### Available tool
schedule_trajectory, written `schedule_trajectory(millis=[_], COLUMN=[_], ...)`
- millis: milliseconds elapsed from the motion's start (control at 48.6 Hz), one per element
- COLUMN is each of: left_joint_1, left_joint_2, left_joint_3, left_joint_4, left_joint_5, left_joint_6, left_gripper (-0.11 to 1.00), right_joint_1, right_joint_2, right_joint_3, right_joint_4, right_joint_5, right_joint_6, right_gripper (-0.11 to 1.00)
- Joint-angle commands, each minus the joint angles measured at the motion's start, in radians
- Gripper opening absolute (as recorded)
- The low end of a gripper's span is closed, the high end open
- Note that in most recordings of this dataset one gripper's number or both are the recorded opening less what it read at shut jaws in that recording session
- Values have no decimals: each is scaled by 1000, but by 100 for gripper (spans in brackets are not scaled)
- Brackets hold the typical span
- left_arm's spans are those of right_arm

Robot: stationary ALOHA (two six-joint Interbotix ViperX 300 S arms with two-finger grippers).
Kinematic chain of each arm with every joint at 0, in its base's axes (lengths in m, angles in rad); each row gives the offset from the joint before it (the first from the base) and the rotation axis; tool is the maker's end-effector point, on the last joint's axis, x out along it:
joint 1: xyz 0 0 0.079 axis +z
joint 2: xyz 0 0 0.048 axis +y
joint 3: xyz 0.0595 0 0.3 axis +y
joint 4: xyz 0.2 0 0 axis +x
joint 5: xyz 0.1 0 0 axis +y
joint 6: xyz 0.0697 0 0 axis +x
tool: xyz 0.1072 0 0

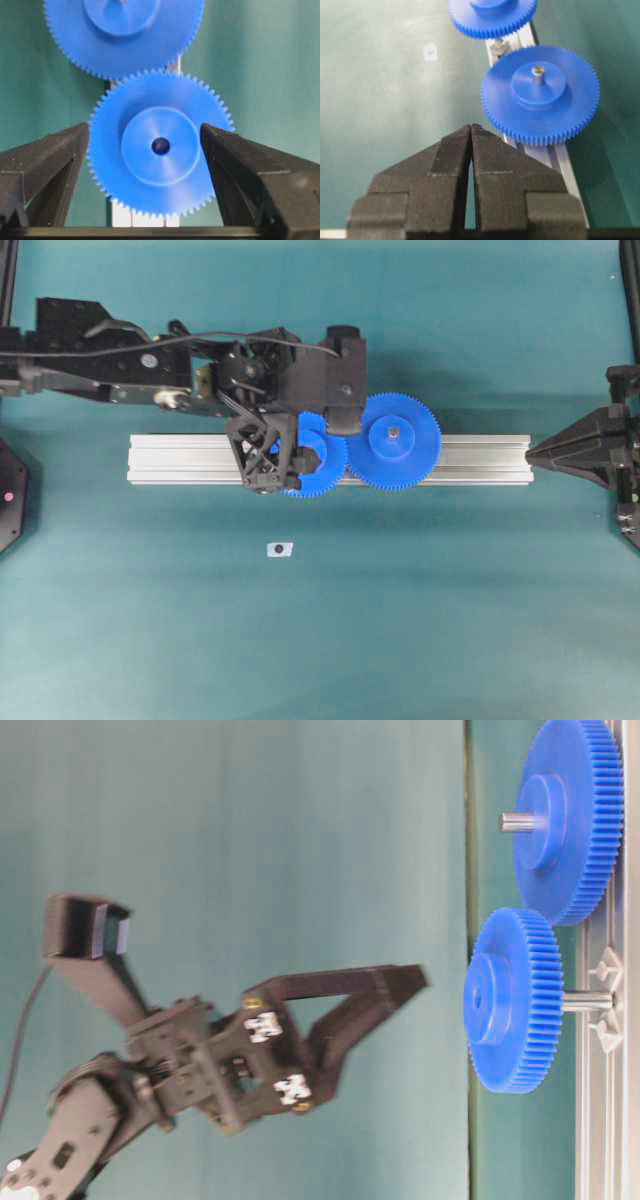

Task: Find the location of the shaft and insert the small gear.
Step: 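Align the small gear's bore with the shaft beside the large gear, then push the small gear onto the shaft, meshing with the large gear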

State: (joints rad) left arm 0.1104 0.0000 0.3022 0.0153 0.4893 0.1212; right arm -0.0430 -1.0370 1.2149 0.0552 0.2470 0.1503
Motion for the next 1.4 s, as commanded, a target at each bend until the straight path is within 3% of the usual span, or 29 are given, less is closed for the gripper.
schedule_trajectory(millis=[0,123,308,411,802,1131,1378], left_joint_1=[12,11,11,11,11,11,8], left_joint_2=[-43,-61,-71,-67,-34,-6,-20], left_joint_3=[5,25,64,89,135,144,130], left_joint_4=[5,5,5,5,5,5,5], left_joint_5=[-18,-44,-87,-91,-132,-135,-138], left_joint_6=[3,6,3,-6,-12,-81,-86], left_gripper=[82,63,18,3,1,1,1], right_joint_1=[-2,-2,-2,0,-2,0,-2], right_joint_2=[5,5,5,5,5,5,2], right_joint_3=[-11,-11,-9,-9,3,8,12], right_joint_4=[0,0,0,0,0,0,0], right_joint_5=[-6,-8,-8,-9,-9,-9,-9], right_joint_6=[8,9,9,11,35,35,35], right_gripper=[6,6,6,6,6,6,6])
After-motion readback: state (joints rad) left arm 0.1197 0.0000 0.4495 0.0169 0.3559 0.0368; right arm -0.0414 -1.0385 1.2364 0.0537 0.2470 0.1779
